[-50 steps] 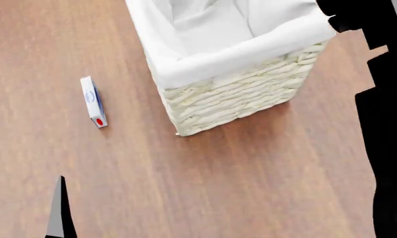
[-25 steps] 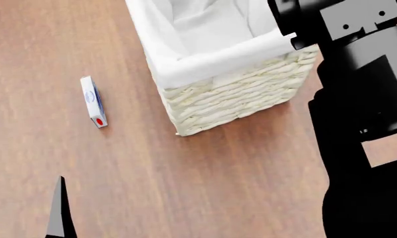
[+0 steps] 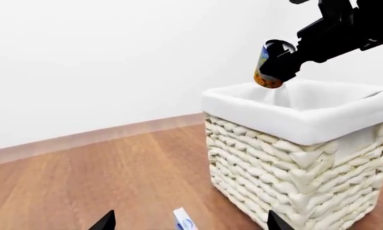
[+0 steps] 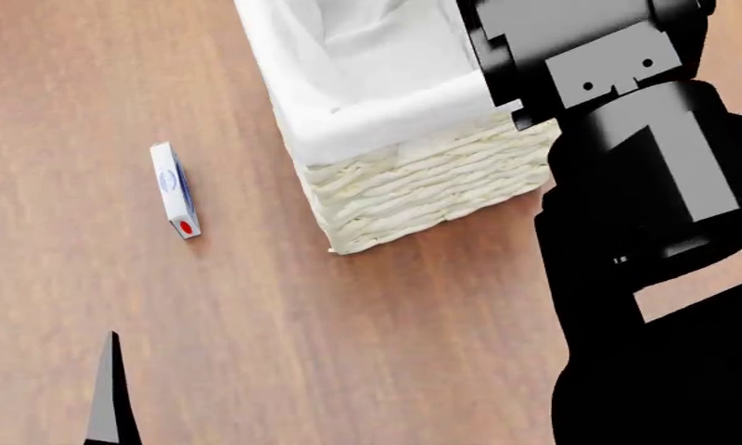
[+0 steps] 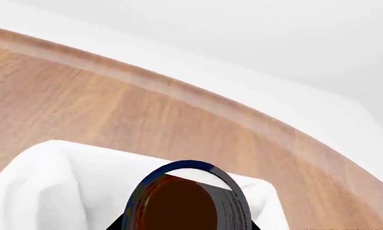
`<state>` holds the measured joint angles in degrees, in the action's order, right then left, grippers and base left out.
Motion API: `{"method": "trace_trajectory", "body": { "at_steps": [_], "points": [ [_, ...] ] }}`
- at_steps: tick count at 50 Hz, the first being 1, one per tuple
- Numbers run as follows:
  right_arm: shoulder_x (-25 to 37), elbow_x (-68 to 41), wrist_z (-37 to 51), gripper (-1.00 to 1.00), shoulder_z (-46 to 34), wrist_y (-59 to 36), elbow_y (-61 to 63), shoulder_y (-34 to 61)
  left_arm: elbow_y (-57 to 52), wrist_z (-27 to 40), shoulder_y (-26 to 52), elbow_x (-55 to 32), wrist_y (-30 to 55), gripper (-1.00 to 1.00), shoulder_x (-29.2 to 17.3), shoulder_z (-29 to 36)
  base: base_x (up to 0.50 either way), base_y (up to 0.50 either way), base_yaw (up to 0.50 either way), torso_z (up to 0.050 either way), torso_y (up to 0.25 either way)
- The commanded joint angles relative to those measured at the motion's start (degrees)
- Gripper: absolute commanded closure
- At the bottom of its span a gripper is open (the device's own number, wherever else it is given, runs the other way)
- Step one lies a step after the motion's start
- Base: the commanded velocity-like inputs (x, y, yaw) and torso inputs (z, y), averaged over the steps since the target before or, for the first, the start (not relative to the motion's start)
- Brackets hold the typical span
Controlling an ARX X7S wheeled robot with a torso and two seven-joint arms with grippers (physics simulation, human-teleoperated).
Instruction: Pick up the alphabet soup and the cream cheese box, and put them in the basket.
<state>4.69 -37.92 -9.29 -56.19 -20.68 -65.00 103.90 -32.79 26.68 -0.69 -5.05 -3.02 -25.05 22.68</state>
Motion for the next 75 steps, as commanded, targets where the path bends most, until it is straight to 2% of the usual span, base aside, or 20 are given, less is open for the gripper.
{"method": "trace_trajectory", "body": {
  "at_steps": [1, 7, 12, 36, 53, 54, 75],
  "points": [
    [-1.6, 2.6, -1.5, 1.0, 0.1, 1.9, -1.7, 0.1, 0.5, 0.1, 0.1, -0.1, -0.4, -1.0, -0.1, 0.0, 0.0, 0.0, 0.0, 0.0, 0.0],
    [-0.3, 2.4, -0.3, 1.0, -0.2, 0.4, 2.0, -1.3, 0.4, 0.1, 0.1, -0.2, -0.2, -1.0, -0.2, 0.0, 0.0, 0.0, 0.0, 0.0, 0.0],
    [3.3, 1.4, 2.1, 1.0, -0.6, -4.0, 11.1, -3.4, 0.4, 0.1, 0.1, 0.0, -0.2, -1.0, -0.2, 0.4, 0.0, 0.0, 0.0, 0.0, 0.002],
    [4.1, 1.0, 2.8, 1.0, -0.4, -4.2, 11.8, -5.3, -0.1, 0.4, 0.0, 0.4, 0.2, -1.0, -0.3, 0.9, 0.0, 0.0, 0.0, 0.0, 0.001],
    [2.6, 1.8, 1.8, 1.0, -0.5, -1.8, 7.2, -4.7, 0.2, 0.6, 0.5, 0.7, 0.5, -1.0, -0.3, 1.1, 0.0, 0.0, 0.0, 0.0, 0.001],
    [2.4, 2.2, 1.7, -1.0, -0.8, -1.5, 6.7, -4.3, 0.1, 0.6, 0.5, 0.7, 0.6, -1.0, -0.3, 1.1, 0.0, 0.0, 0.0, 0.0, 0.0],
    [2.6, 2.5, 2.1, -1.0, -1.2, -2.1, 7.2, -4.1, 0.2, 0.8, 0.6, 0.6, 0.5, -1.0, -0.5, 1.3, 0.0, 0.0, 0.0, 0.001, 0.0]
  ]
}}
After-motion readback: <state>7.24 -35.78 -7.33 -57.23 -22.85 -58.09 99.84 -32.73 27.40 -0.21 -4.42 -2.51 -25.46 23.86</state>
